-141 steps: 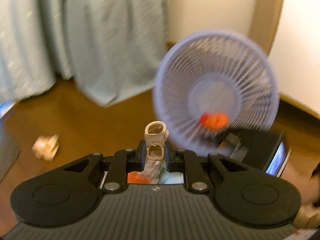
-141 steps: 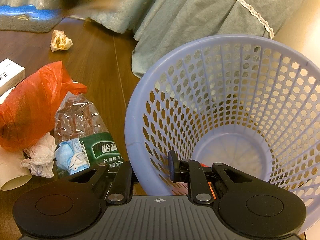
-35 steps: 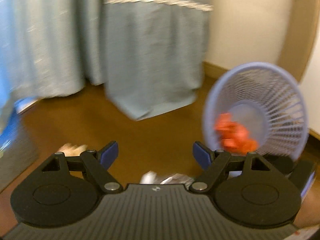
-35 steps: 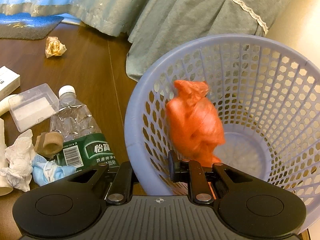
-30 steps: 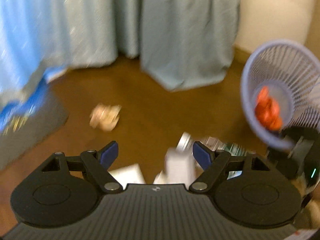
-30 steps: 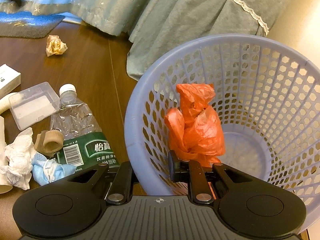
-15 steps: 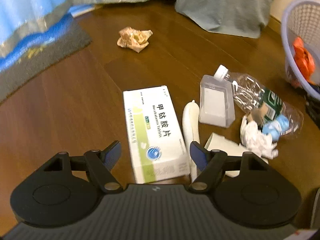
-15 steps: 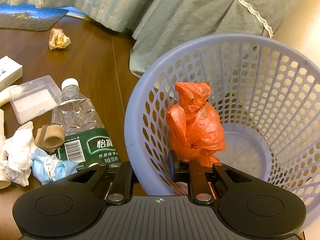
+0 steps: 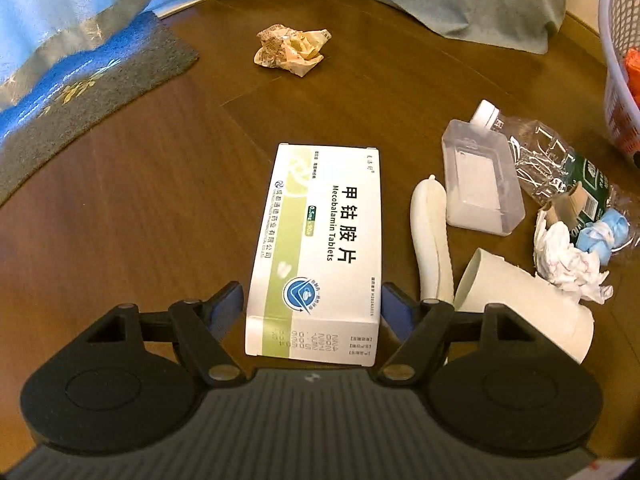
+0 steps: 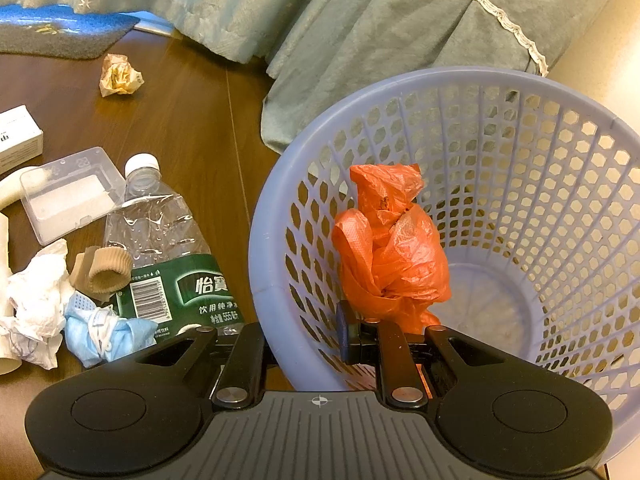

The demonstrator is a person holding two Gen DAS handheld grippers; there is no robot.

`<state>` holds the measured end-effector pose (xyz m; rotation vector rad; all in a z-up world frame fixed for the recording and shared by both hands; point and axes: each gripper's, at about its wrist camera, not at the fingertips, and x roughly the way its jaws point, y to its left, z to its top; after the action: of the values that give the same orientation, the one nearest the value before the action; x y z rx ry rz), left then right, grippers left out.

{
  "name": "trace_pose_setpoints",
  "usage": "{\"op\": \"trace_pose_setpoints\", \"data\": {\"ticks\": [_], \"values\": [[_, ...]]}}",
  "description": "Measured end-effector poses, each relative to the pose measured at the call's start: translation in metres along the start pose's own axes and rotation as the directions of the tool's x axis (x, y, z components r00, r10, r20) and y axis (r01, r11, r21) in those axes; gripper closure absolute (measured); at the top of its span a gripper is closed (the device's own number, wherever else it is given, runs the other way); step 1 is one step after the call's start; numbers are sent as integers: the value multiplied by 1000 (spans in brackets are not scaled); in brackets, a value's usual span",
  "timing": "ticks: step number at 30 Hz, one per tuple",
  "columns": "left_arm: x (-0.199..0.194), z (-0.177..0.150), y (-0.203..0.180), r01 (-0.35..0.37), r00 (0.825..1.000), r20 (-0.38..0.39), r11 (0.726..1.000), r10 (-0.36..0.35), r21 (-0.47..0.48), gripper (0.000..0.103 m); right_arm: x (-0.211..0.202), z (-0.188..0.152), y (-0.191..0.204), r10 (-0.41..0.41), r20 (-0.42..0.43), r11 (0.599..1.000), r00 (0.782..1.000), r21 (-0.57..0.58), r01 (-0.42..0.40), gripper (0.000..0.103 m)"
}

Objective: Collect trash
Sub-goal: 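Lower the left tool around the white medicine box, then grasp the medicine box, carry it over the basket and release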

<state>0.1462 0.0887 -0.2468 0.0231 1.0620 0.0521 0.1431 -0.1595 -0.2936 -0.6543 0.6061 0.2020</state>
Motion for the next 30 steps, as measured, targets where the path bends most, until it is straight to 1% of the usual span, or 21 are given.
{"op": "trace_pose_setpoints", "data": {"ticks": [6, 7, 8, 13, 16, 25, 30], "values": [[3, -3, 0, 16, 999, 28, 1000, -16, 8, 31, 0, 0, 0, 0, 0, 1000, 1000, 2, 0, 89], [4, -3, 0, 15, 1000, 25, 1000, -15, 10, 31, 0, 0, 0, 0, 1, 1000, 1000, 2, 0, 89], [5, -4, 1, 10, 1000, 23, 1000, -11, 7, 34, -1, -1, 0, 0, 1, 1000, 1000, 3, 0, 89], [-1, -2, 5, -12, 999, 31, 1000, 12, -1, 36, 0, 0, 1, 0, 0, 1000, 1000, 5, 0, 89], [-8, 1, 5, -9, 999, 36, 1000, 9, 2, 36, 0, 0, 0, 1, 1, 1000, 1000, 5, -1, 89], [-28, 13, -2, 20, 998, 59, 1000, -22, 21, 37, 0, 0, 1, 0, 1, 1000, 1000, 4, 0, 89], [-40, 23, -9, 54, 995, 81, 998, -58, 43, 37, 0, 1, 1, 0, 0, 1000, 1000, 3, 0, 89]]}}
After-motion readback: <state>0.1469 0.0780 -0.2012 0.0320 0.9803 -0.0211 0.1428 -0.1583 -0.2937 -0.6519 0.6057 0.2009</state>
